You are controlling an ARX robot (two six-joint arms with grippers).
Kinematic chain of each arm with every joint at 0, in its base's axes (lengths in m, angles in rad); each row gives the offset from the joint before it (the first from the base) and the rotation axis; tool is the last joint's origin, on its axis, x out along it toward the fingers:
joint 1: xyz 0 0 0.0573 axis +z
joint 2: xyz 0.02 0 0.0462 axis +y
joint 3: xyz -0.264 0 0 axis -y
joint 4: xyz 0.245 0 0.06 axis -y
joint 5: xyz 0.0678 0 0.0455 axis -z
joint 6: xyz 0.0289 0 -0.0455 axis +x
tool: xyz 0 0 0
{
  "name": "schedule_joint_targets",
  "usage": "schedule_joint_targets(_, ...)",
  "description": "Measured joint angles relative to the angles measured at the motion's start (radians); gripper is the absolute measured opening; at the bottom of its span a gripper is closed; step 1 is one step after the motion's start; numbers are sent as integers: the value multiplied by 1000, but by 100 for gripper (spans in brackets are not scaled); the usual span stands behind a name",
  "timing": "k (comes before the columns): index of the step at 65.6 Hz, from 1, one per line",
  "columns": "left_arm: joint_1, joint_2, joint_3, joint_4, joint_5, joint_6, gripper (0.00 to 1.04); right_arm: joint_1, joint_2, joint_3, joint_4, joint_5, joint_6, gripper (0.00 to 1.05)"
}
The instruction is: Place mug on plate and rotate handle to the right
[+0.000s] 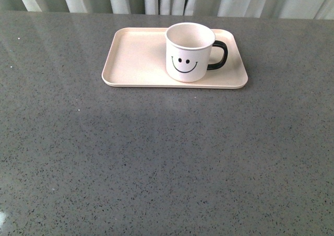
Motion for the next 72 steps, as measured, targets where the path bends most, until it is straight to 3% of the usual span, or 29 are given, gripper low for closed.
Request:
schedule_joint_targets(9,0,0,0,0,0,0,96,-51,-125,-136,10,-43,1,2)
schedule_joint_targets(35,0,0,0,0,0,0,96,-52,-344,-350,6,-47,1,2)
schedule_joint_targets(72,0,0,0,0,0,0,96,-52,-813,-440,-365,-48,1,2)
